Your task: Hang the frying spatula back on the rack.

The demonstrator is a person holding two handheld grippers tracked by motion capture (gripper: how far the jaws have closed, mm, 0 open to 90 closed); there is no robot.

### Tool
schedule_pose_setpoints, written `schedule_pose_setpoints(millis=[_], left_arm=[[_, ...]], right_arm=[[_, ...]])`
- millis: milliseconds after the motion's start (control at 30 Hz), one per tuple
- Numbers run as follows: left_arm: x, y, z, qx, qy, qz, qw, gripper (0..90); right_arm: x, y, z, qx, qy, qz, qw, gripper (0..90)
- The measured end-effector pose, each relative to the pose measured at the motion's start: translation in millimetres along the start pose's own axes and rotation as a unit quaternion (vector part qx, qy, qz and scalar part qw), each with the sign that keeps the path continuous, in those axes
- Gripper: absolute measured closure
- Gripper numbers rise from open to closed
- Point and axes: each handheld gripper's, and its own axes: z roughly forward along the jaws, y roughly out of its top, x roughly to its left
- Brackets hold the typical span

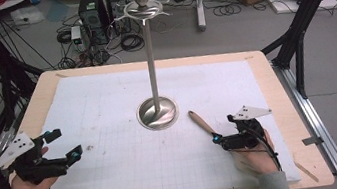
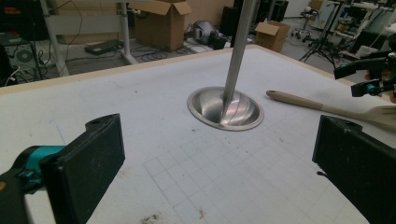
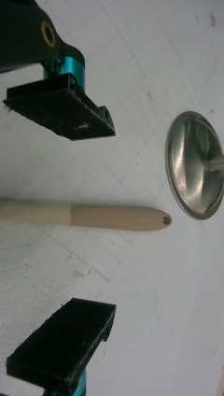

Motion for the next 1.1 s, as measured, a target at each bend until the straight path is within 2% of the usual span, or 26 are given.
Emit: schedule_pose_setpoints(millis=[400,600,900,1100], left_arm=[[0.3,-0.6,7.0,0.005,-0.006,0.000,1.0000,2.8],[0.3,-0.7,7.7,0.004,-0.006,-0.001,1.0000,2.8],[0.2,-2.5,9.7,0.008,-0.006,-0.001,1.0000,2.8],[0.9,-2.2,8.9,0.006,-0.005,-0.002,1.0000,2.8]], right_arm=[[2.2,-6.3,3.8,0.017,-0.005,0.002,0.9998,12.1],[0.3,-12.9,8.6,0.036,-0.006,0.006,0.9993,12.9],[0.5,-18.1,9.2,0.035,-0.017,0.008,0.9992,15.1],[3.1,-24.1,10.1,0.034,-0.034,-0.005,0.9989,23.5]])
